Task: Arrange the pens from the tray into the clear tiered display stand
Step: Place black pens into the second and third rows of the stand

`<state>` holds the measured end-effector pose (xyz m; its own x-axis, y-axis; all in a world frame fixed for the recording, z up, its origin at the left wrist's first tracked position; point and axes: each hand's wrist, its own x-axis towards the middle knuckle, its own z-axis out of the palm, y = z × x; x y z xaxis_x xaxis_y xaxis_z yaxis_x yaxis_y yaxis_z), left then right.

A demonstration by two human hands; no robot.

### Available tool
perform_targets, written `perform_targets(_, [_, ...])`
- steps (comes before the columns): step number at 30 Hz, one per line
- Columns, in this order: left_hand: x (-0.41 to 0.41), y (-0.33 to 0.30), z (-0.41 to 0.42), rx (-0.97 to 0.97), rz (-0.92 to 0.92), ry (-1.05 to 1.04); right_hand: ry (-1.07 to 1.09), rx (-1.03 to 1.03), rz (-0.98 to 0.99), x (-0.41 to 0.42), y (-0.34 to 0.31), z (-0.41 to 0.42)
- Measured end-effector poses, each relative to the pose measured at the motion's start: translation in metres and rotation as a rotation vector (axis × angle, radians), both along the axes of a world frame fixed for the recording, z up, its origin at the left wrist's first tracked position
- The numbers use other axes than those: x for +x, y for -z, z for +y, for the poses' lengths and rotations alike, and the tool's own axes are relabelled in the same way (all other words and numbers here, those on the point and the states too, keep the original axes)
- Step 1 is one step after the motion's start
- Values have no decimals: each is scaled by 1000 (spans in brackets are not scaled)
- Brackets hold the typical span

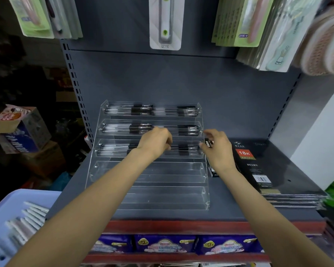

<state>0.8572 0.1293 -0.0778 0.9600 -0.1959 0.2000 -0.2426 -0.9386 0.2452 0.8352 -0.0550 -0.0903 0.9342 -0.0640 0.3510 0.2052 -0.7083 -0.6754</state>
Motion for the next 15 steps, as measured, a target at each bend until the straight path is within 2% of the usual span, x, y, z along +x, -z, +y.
perform_targets(3, [-8,-1,10,-152,-29,21,-43,-14,-70,-8,-6,16])
perform_targets(8, [-40,-6,46,-435,-142,17,-211,71,1,-19,-14,64])
perform_targets(15, [-104,7,157,-497,-249,-154,-415,113,68,-50,-8,187])
